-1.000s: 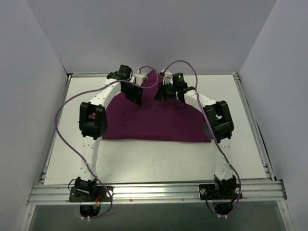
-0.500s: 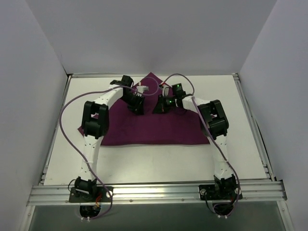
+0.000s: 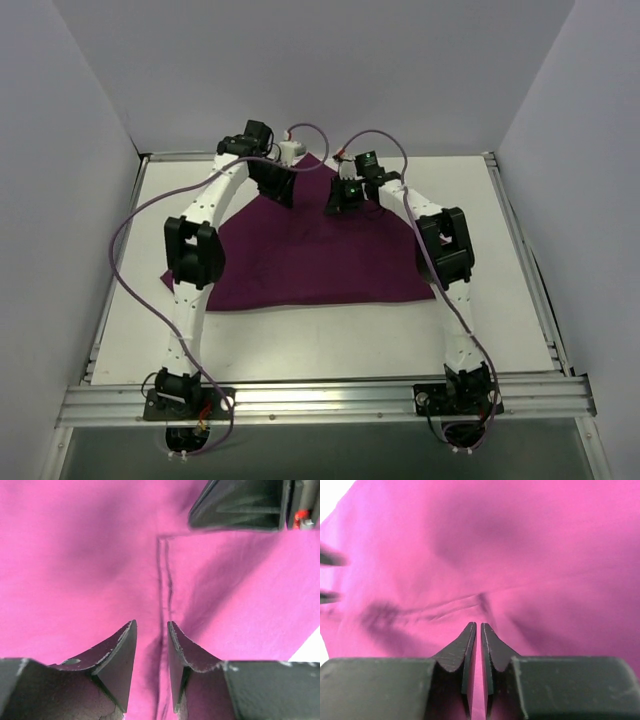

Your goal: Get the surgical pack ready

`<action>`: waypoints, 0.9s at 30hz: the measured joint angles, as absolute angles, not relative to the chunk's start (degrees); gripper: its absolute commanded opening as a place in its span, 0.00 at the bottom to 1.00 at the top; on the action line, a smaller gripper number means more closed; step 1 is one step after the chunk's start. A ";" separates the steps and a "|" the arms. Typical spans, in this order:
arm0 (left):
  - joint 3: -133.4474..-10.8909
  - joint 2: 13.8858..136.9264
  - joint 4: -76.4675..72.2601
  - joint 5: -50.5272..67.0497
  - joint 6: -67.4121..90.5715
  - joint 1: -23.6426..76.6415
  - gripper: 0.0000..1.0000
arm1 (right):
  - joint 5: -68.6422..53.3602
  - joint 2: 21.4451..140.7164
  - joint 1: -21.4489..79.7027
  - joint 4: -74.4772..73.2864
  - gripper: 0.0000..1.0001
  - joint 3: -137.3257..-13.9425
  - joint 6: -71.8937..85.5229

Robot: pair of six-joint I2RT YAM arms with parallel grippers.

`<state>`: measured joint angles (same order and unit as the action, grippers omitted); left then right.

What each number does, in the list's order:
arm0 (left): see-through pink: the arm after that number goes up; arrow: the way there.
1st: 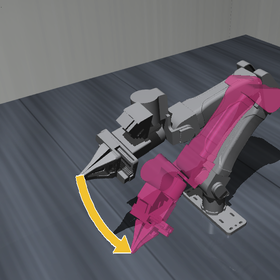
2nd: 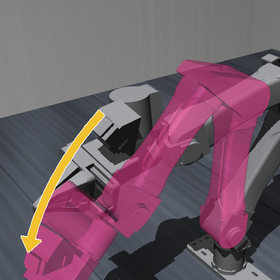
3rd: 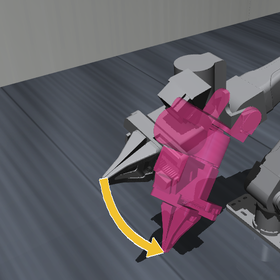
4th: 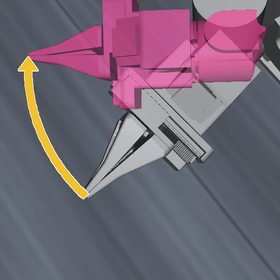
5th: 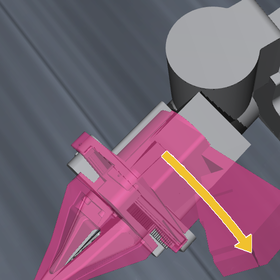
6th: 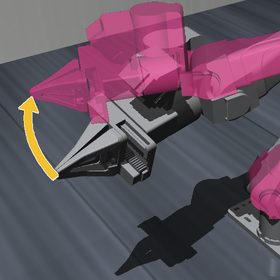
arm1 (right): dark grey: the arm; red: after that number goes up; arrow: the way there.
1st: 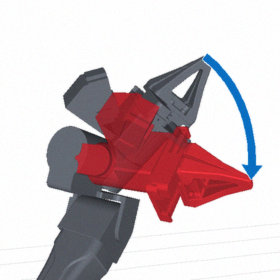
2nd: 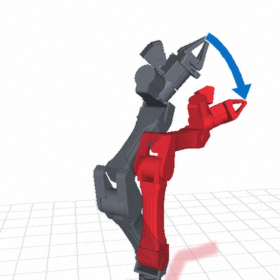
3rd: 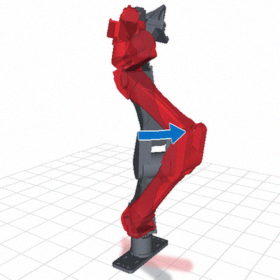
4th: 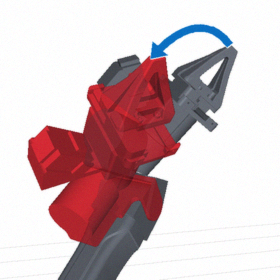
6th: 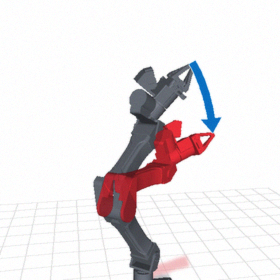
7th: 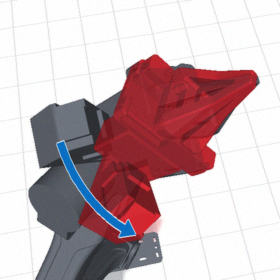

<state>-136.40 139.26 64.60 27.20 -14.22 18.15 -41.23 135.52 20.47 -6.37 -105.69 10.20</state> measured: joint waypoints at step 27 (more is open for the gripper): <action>-85.84 107.46 69.34 18.37 -15.38 18.85 0.35 | 0.01 105.49 29.71 -29.47 0.00 -73.19 16.95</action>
